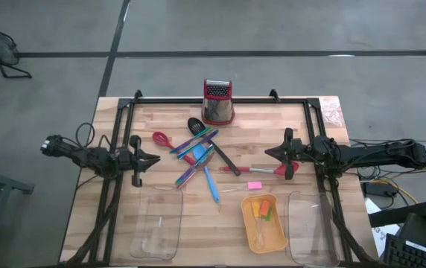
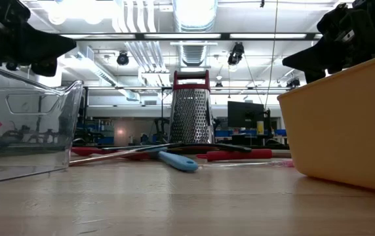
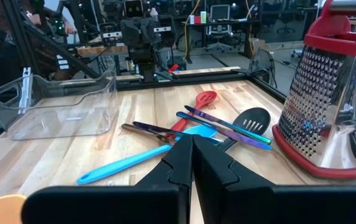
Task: Pick & Place Kitchen Items
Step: Put the top iridescent knife into the left transparent bin
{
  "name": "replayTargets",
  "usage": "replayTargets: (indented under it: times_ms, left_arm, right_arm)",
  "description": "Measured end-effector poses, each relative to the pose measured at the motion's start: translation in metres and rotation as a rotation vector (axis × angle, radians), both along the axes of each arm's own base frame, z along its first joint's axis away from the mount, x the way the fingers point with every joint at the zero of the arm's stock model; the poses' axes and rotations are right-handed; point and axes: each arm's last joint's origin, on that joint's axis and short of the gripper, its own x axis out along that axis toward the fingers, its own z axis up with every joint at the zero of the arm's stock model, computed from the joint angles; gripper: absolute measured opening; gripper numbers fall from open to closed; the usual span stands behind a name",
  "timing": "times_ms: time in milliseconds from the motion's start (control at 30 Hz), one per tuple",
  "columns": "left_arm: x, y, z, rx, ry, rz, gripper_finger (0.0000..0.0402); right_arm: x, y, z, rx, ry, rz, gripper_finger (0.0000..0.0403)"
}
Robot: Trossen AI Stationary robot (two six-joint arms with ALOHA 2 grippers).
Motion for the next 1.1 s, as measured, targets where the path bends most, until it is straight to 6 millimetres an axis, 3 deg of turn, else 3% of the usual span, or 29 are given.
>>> replayTargets:
  times_ms: [367,567,867,1100]
  left_arm:
    - [-0.001,0.000,0.006,-0.167,-0.077,-0.012,0.0042]
    - [0.005,0.001,-0.001,-0.212,0.008,0.080,0.0047]
    - [0.025,0.004,0.008,-0.249,0.218,0.251,0.0143]
    - [0.051,0.020,0.015,-0.243,0.341,0.411,0.0209]
  right_arm:
    - [0.000,0.000,0.000,0.000,0.000,0.000,0.0009]
    - [0.000,0.000,0.000,0.000,0.004,0.000,0.0009]
    - [0.000,0.000,0.000,0.000,0.004,0.000,0.0008]
    - [0.000,0.000,0.000,0.000,0.004,0.000,0.0009]
